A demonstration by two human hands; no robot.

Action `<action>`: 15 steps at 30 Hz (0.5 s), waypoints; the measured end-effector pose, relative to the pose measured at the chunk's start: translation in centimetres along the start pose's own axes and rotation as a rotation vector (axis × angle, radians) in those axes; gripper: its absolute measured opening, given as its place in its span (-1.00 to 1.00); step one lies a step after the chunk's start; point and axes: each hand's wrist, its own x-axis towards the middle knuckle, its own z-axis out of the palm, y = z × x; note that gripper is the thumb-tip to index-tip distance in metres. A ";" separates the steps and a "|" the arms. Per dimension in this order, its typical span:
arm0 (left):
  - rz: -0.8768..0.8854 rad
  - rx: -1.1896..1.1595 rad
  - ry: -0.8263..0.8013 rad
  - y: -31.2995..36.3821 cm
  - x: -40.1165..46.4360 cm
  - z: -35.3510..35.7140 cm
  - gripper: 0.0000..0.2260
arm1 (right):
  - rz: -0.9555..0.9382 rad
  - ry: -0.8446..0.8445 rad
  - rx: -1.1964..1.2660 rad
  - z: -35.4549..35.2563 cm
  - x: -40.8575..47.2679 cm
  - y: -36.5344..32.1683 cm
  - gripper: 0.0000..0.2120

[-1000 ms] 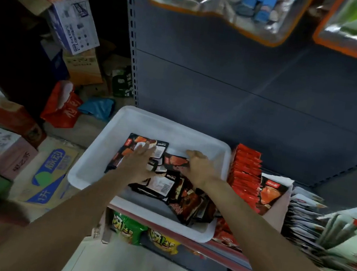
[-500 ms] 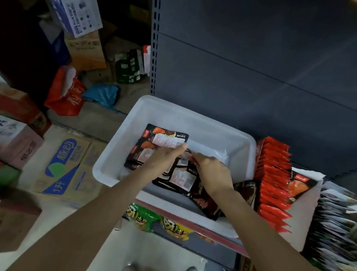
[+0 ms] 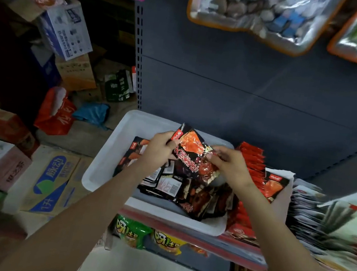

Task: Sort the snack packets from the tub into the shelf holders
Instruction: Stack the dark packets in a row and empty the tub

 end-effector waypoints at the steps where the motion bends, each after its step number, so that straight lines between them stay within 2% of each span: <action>1: 0.009 -0.016 -0.015 0.8 0.0 0.8 -0.82 | -0.003 0.025 0.011 -0.9 -0.5 -0.3 -0.89; 5: 0.014 -0.190 -0.062 4.2 -0.4 4.9 -0.84 | 0.021 0.312 0.260 -5.2 -2.6 -0.3 -0.85; 7: 0.001 -0.264 -0.096 5.3 -0.1 7.4 -0.81 | 0.067 0.400 0.376 -7.8 -3.6 0.1 -0.81; 10: 0.047 -0.239 -0.158 6.5 0.5 11.1 -0.82 | 0.082 0.419 0.228 -11.6 -4.9 1.3 -0.77; 12: 0.095 -0.234 -0.193 7.6 0.7 13.0 -0.87 | 0.078 0.409 0.054 -13.7 -5.6 2.1 -0.79; 15: 0.169 -0.204 -0.213 9.2 0.7 15.3 -0.82 | 0.118 0.424 -0.242 -16.3 -6.3 3.3 -0.85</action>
